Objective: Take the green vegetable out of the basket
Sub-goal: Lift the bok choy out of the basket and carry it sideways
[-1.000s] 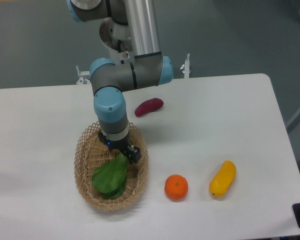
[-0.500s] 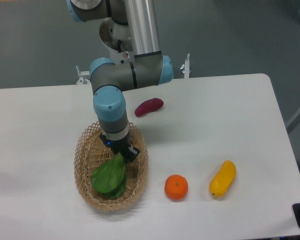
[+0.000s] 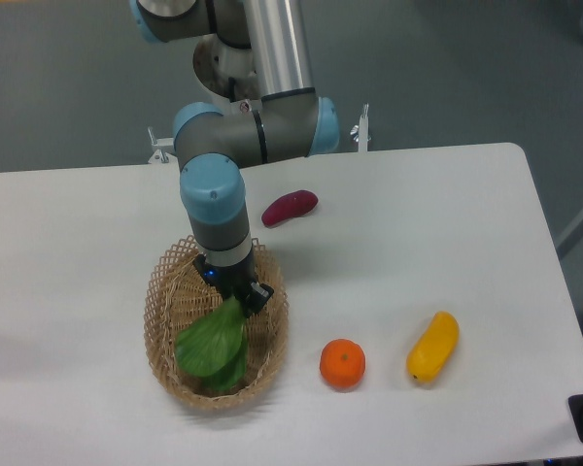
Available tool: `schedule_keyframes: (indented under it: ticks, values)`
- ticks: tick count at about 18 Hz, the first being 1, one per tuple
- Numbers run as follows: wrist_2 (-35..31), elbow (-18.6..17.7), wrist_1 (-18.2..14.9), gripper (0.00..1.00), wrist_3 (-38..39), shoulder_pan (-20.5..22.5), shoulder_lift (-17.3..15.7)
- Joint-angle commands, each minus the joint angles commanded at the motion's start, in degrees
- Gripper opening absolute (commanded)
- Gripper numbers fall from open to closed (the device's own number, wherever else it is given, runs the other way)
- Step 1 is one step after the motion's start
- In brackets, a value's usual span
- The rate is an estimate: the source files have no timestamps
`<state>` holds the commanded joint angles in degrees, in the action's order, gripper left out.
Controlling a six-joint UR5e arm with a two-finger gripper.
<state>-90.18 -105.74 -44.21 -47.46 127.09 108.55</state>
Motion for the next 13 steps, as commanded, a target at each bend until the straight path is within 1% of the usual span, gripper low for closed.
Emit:
schedule_keyframes:
  ticks: [3, 5, 10, 13]
  values:
    - [0.3, 2.5, -0.3, 0.47, -0.1, 0.8, -1.4]
    - [1.5, 4.1, -0.5, 0.47, -0.1, 1.8, -1.5]
    - [4.6, 8.5, -1.0, 0.47, -1.0, 6.8, -2.3]
    - [6.5, 8.7, -1.1, 0.47, -4.9, 10.7, -2.5]
